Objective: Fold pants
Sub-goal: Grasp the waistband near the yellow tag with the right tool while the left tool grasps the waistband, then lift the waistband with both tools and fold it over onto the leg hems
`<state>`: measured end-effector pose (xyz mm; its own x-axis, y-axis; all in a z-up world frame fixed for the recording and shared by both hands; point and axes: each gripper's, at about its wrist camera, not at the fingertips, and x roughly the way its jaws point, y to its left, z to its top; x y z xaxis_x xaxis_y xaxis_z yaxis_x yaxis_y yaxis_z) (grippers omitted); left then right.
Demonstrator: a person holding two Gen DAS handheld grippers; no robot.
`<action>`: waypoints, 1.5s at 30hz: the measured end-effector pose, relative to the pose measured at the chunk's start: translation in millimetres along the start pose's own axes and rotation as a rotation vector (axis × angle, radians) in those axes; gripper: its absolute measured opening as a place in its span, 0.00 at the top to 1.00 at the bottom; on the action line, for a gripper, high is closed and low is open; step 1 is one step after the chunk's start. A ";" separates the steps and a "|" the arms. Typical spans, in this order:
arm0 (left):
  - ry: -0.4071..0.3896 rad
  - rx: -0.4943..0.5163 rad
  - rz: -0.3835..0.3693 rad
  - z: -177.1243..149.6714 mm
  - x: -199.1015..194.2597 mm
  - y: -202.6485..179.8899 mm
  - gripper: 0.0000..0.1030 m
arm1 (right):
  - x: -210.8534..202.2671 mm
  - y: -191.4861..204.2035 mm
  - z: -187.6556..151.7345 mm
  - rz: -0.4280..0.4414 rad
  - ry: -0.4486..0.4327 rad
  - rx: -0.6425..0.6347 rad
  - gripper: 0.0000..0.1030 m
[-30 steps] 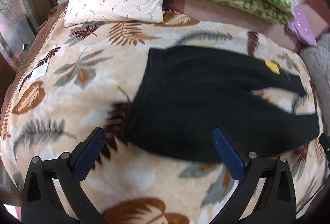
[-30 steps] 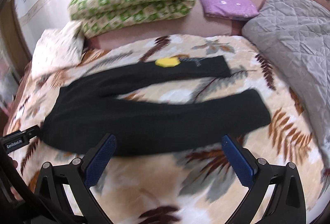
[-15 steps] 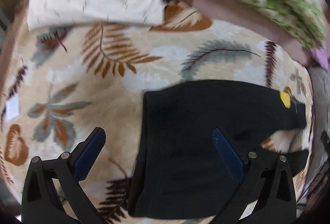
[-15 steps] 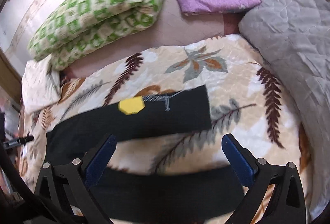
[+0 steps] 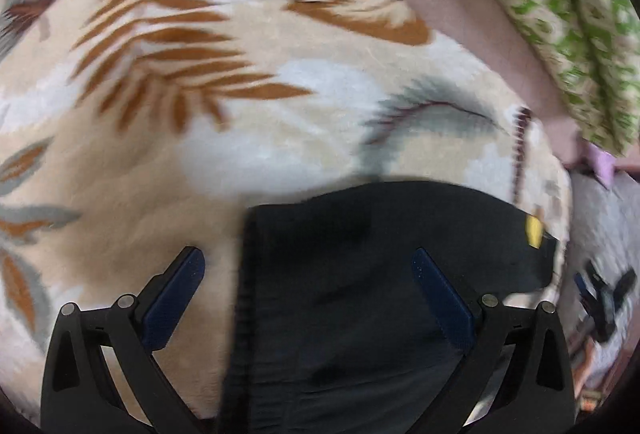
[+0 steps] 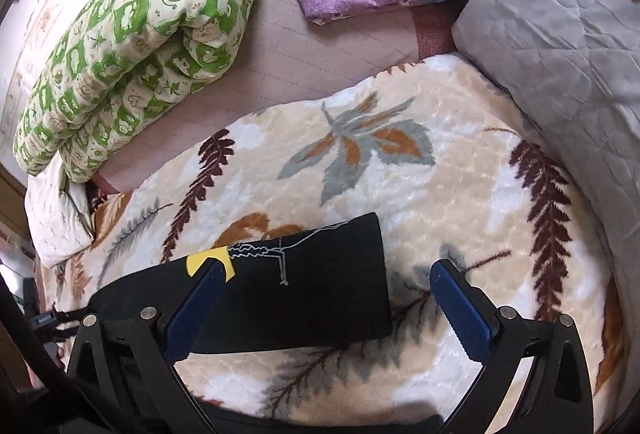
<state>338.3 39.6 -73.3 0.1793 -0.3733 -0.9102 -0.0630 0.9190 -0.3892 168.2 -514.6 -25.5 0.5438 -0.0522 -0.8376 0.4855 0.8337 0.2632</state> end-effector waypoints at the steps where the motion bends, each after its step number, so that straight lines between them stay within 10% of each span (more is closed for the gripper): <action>1: 0.009 0.008 -0.041 0.3 2.5 -5.0 0.00 | 1.5 -0.5 1.2 0.000 0.001 -0.006 0.01; 14: 0.003 0.037 -0.033 1.2 11.9 -13.0 0.02 | 42.9 -27.0 25.7 0.117 0.111 0.015 0.01; 21: 0.004 0.055 -0.030 3.8 11.9 -11.2 0.02 | 77.0 -14.5 31.7 0.157 0.217 -0.064 0.14; 23: -0.002 0.063 -0.022 5.1 12.6 -11.9 0.03 | 84.2 -11.8 31.2 0.151 0.241 -0.083 0.31; 28: -0.037 0.110 0.070 5.9 12.0 -16.2 0.33 | 93.2 -11.2 31.8 0.088 0.274 -0.180 0.79; 32: -0.041 0.091 0.094 10.9 9.7 -10.3 0.63 | 86.6 -18.6 35.3 0.102 0.258 -0.181 0.83; 45: -0.123 0.082 0.057 3.5 -28.5 -17.9 0.67 | 32.6 0.0 38.3 0.103 0.073 -0.310 0.85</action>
<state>337.7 34.3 -39.9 0.2973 -0.3063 -0.9043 0.0025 0.9474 -0.3201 212.2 -537.4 -34.5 0.5234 0.0708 -0.8491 0.1932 0.9607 0.1992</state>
